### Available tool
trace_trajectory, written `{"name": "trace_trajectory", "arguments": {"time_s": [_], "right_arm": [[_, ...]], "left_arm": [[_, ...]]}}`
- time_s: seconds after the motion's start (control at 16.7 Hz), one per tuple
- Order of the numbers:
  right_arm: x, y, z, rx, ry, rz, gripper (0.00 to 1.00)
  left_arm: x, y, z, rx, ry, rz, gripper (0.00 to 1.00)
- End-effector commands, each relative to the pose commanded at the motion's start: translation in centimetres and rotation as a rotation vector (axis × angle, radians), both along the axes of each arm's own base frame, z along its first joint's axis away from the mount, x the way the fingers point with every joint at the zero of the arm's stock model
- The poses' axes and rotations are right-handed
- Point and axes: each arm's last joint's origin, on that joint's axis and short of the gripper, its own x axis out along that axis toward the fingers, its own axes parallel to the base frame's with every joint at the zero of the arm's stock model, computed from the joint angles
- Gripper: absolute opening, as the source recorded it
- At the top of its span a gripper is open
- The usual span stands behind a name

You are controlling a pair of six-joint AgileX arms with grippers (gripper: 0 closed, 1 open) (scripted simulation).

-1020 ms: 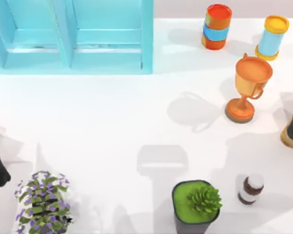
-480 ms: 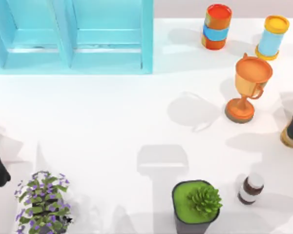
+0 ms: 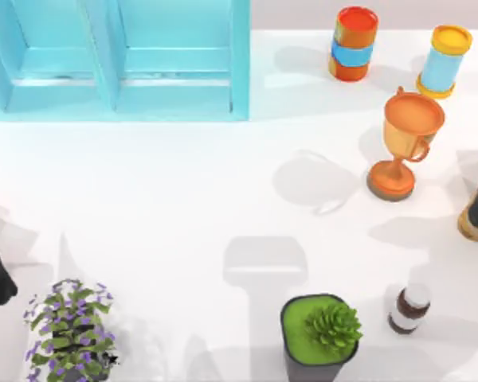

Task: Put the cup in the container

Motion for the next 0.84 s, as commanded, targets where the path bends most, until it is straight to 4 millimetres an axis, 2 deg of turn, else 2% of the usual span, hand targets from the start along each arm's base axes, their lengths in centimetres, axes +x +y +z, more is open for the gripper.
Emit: {"name": "trace_trajectory", "arguments": {"time_s": [0.48, 0.84], "right_arm": [[0.00, 0.00, 0.00, 0.000, 0.000, 0.000, 0.98], [0.00, 0.00, 0.00, 0.000, 0.000, 0.000, 1.00]], "left_arm": [[0.00, 0.00, 0.00, 0.000, 0.000, 0.000, 1.00], [0.00, 0.00, 0.00, 0.000, 0.000, 0.000, 1.00]]}}
